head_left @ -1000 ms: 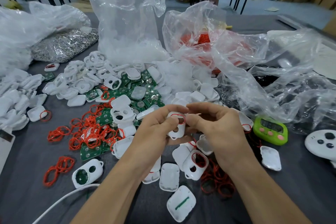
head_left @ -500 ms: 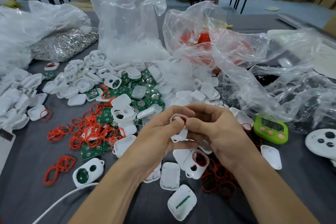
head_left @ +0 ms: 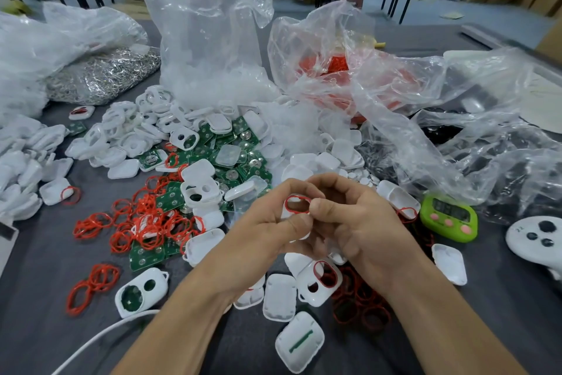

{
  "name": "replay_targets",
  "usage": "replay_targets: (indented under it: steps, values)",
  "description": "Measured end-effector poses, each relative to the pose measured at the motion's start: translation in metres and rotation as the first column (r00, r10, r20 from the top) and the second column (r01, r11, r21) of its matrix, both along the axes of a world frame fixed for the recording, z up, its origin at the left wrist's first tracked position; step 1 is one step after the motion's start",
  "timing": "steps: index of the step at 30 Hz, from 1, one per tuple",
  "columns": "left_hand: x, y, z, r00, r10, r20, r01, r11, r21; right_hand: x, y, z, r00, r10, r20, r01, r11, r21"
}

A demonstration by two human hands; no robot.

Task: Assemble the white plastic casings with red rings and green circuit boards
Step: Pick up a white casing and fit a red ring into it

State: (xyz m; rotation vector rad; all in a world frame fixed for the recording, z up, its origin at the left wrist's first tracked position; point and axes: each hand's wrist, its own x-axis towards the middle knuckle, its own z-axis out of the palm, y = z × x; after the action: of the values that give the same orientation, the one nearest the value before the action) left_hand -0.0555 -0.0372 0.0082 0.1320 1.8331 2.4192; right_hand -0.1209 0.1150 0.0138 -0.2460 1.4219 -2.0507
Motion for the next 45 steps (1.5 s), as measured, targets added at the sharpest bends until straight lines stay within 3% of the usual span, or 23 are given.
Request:
replay_targets:
  steps: [23, 40, 45]
  values:
    - [0.002, 0.001, -0.003, 0.993, 0.115, -0.008, -0.115, 0.988, -0.104, 0.001, -0.005, -0.009, 0.974, -0.006, -0.227, 0.014, 0.999, 0.035]
    - [0.006, 0.004, -0.006, 0.995, 0.098, -0.029, -0.101, 0.982, -0.16, 0.004, 0.0, -0.002, 0.987, 0.01, -0.162, -0.007, 1.0, 0.02]
    - [0.008, 0.009, -0.003, 0.988, 0.152, -0.021, -0.151, 0.947, -0.284, 0.005, -0.003, -0.004, 0.99, -0.05, -0.134, 0.047, 0.999, -0.021]
